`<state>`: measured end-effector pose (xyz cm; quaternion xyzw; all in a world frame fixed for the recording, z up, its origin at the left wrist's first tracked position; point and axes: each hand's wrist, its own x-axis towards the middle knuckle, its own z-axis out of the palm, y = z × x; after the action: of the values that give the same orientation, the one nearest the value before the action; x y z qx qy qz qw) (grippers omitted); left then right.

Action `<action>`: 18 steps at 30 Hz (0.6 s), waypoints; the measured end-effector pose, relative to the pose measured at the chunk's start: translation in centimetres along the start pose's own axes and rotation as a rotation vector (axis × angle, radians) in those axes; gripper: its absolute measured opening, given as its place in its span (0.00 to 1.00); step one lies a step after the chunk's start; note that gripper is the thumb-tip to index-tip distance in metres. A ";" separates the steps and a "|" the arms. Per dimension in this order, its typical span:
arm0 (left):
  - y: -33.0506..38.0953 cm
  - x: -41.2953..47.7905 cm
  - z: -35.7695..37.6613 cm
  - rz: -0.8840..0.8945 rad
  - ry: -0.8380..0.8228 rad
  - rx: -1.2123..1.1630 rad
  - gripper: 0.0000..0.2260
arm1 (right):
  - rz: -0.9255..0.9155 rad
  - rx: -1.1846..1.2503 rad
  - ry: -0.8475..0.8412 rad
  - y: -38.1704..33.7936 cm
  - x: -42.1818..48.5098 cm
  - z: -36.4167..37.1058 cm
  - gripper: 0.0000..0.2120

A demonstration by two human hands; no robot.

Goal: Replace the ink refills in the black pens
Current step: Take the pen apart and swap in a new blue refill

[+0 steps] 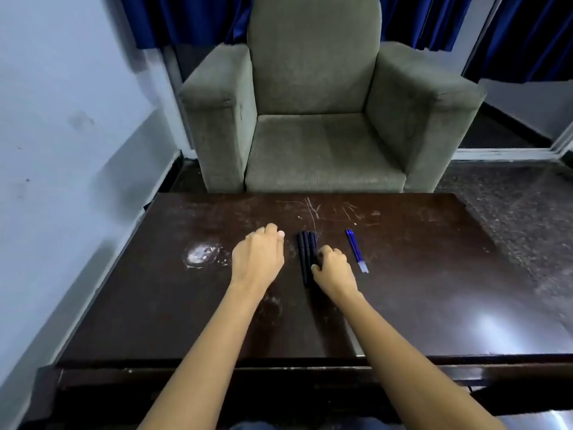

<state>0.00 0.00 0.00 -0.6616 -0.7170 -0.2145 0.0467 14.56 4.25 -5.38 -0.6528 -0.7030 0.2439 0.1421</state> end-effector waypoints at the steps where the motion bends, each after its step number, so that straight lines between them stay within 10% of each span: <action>1: -0.1 -0.3 -0.3 -0.014 -0.006 0.014 0.14 | 0.020 0.011 -0.002 0.0 -0.2 -0.1 0.11; 11: 1.1 -1.8 0.2 -0.104 0.018 -0.247 0.14 | 0.181 0.035 0.099 0.7 -0.3 0.0 0.05; 18: 2.2 -1.3 2.1 -0.488 -0.259 -0.760 0.14 | 0.106 0.574 0.135 -0.6 -3.3 -0.8 0.03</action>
<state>2.74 -0.38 -1.85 -0.4651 -0.7222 -0.3823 -0.3404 14.82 1.13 -4.00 -0.6365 -0.5591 0.3959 0.3542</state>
